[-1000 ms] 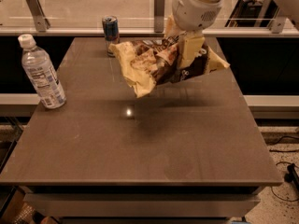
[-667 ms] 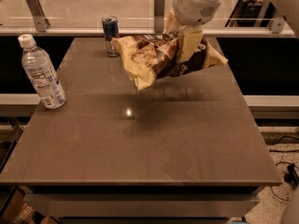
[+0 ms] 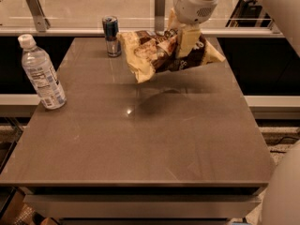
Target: Move brown chip bag near redbull can
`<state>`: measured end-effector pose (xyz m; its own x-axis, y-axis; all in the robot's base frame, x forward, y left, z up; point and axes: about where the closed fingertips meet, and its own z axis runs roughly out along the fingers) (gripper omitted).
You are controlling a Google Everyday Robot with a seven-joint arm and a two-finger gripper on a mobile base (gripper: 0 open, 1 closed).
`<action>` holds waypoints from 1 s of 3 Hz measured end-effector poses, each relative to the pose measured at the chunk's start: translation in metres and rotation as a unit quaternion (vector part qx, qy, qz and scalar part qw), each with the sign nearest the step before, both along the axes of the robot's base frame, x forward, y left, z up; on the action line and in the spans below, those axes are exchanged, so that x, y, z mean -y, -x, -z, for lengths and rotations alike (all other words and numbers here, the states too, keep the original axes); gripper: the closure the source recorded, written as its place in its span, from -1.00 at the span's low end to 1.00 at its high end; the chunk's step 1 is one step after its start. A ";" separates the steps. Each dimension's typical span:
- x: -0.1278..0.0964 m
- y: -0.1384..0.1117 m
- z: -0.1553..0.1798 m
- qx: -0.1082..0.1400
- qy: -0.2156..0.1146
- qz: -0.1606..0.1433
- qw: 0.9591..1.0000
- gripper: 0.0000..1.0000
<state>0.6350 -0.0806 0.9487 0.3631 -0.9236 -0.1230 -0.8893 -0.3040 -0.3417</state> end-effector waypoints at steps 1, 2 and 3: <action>0.001 -0.018 0.005 0.015 0.008 0.016 1.000 1.00; 0.002 -0.036 0.012 0.029 0.014 0.027 0.999 1.00; -0.002 -0.057 0.019 0.041 0.024 0.027 0.999 1.00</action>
Offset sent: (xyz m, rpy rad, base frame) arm 0.0562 -0.0074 -0.0174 -0.0458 -0.0895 -0.0837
